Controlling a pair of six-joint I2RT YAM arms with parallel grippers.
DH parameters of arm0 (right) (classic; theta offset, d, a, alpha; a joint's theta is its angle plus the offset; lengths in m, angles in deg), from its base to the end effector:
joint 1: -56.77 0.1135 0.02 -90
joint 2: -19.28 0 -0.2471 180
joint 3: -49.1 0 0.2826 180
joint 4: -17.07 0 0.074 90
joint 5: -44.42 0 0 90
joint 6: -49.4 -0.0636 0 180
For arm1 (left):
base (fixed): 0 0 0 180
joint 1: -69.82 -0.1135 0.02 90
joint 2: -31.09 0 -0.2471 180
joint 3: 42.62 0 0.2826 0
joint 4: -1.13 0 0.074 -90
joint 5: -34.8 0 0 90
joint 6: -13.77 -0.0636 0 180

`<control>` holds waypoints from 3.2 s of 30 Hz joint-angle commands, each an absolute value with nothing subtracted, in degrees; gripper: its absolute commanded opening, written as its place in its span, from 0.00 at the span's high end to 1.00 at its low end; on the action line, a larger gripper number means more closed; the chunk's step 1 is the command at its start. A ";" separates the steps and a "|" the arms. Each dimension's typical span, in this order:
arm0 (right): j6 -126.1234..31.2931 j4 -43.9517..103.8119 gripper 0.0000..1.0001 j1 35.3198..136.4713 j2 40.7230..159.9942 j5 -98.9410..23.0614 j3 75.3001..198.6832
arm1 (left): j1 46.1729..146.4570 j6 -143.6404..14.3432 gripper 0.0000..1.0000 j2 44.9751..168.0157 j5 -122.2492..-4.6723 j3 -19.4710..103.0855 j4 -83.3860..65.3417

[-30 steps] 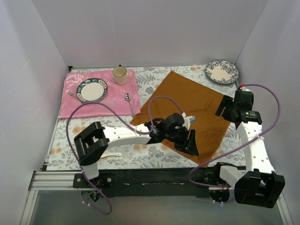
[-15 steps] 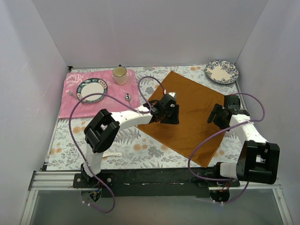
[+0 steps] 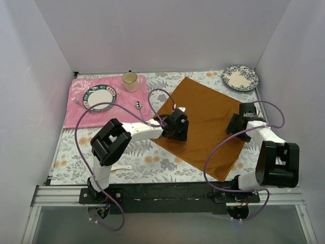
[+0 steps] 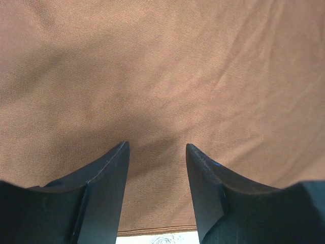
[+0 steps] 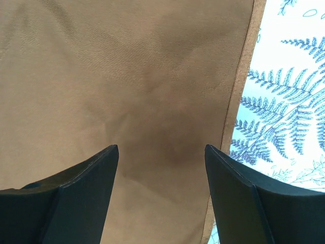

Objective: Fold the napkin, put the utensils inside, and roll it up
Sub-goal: Flatten the napkin out, then fold the napkin

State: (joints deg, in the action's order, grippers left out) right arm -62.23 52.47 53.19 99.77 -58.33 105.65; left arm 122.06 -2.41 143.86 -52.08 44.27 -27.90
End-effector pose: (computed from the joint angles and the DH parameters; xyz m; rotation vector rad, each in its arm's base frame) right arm 0.3054 -0.0332 0.1255 0.6388 2.4954 -0.1734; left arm 0.2776 -0.3528 0.1055 -0.5329 2.6709 -0.7338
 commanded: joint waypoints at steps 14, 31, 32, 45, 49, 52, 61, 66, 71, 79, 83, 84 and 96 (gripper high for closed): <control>-55.65 55.08 0.19 62.11 98.48 -70.19 111.71 | 122.46 -0.64 0.38 129.02 -51.60 44.43 -33.09; -61.95 53.68 0.36 113.44 121.03 -64.39 142.89 | 105.76 2.78 0.16 92.97 -26.21 40.48 -52.34; -62.57 54.55 0.39 114.33 126.19 -64.82 145.70 | 105.68 2.79 0.16 90.96 -25.59 40.39 -52.87; -64.33 57.63 0.41 117.76 144.43 -61.05 165.33 | 105.59 0.24 0.13 84.53 -24.79 37.84 -54.72; -65.12 57.55 0.41 117.76 145.05 -60.44 164.63 | 105.59 0.15 0.13 84.53 -25.84 37.67 -54.72; -65.47 56.41 0.41 117.42 144.96 -60.08 162.87 | 105.59 -0.20 0.12 84.26 -26.37 37.05 -53.93; -65.74 54.74 0.44 116.54 145.49 -59.12 160.42 | 105.59 -0.64 0.12 84.18 -26.72 36.26 -53.14; -65.56 53.68 0.43 115.92 145.58 -58.59 159.00 | 105.59 -0.64 0.12 84.44 -26.90 35.91 -52.79; -65.74 55.08 0.44 115.92 148.12 -59.73 159.27 | 105.59 -0.73 0.12 84.70 -26.99 36.08 -52.70; -68.20 60.80 0.64 116.27 148.40 -67.10 157.60 | 105.50 -0.64 0.12 84.44 -27.34 36.00 -52.17; -66.36 60.54 0.82 116.27 146.81 -69.22 157.33 | 105.50 -0.47 0.12 85.23 -28.13 35.91 -51.56; -65.31 60.19 0.83 116.27 146.72 -69.05 157.42 | 105.50 -0.47 0.12 85.32 -28.39 35.91 -51.29; -64.07 58.60 0.99 113.74 131.97 -62.20 152.25 | 105.41 -0.64 0.12 87.95 -29.88 35.64 -49.10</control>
